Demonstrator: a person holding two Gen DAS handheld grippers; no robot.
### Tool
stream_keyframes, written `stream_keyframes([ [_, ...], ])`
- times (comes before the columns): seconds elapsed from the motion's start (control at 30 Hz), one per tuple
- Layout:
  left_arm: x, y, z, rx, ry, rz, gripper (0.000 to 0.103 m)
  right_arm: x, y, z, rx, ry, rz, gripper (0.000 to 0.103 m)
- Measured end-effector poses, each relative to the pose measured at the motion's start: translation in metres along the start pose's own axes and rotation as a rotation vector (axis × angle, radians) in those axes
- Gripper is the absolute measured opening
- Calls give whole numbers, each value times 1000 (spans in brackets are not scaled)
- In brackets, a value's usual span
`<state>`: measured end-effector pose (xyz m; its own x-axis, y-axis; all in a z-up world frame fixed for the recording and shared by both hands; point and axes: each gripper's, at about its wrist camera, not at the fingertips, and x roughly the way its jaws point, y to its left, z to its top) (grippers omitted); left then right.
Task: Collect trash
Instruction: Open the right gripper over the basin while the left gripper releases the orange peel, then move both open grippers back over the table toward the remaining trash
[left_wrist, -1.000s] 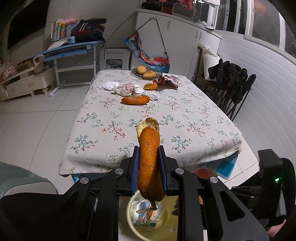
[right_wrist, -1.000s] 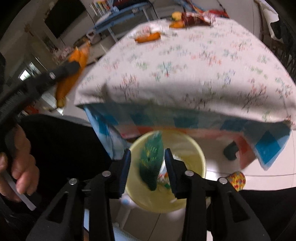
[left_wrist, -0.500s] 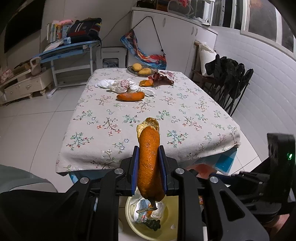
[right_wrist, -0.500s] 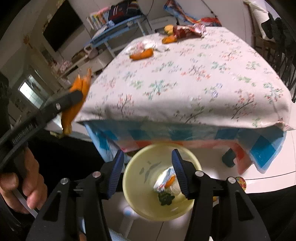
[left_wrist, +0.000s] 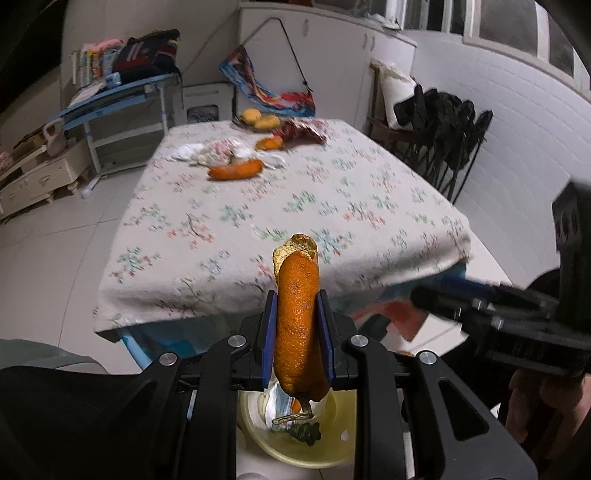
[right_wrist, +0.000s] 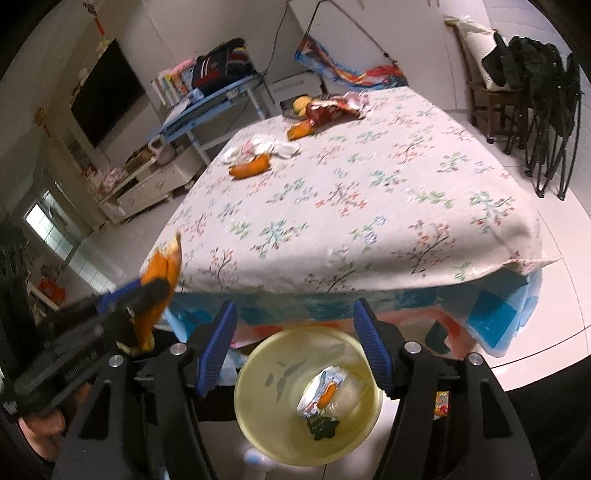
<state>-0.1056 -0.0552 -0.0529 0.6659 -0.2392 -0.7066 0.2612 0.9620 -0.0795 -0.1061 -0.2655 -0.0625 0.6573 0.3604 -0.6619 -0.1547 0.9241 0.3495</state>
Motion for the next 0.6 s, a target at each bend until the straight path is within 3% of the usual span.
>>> stream_keyframes([
  [0.17,14,-11,-11,31,87,-42,21,-3,-6,3,23,-27,-11,67],
  [0.27,19,-19,-16,61,121,-70,31,-1,-7,5,28,-29,-13,67],
  [0.37,16,-29,-19,109,104,-50,50,-2,-8,4,30,-34,-14,67],
  [0.47,12,-32,-19,133,75,-27,59,-3,-10,5,34,-44,-18,68],
  [0.6,5,-27,-14,109,35,-8,62,-6,-11,5,43,-62,-31,70],
])
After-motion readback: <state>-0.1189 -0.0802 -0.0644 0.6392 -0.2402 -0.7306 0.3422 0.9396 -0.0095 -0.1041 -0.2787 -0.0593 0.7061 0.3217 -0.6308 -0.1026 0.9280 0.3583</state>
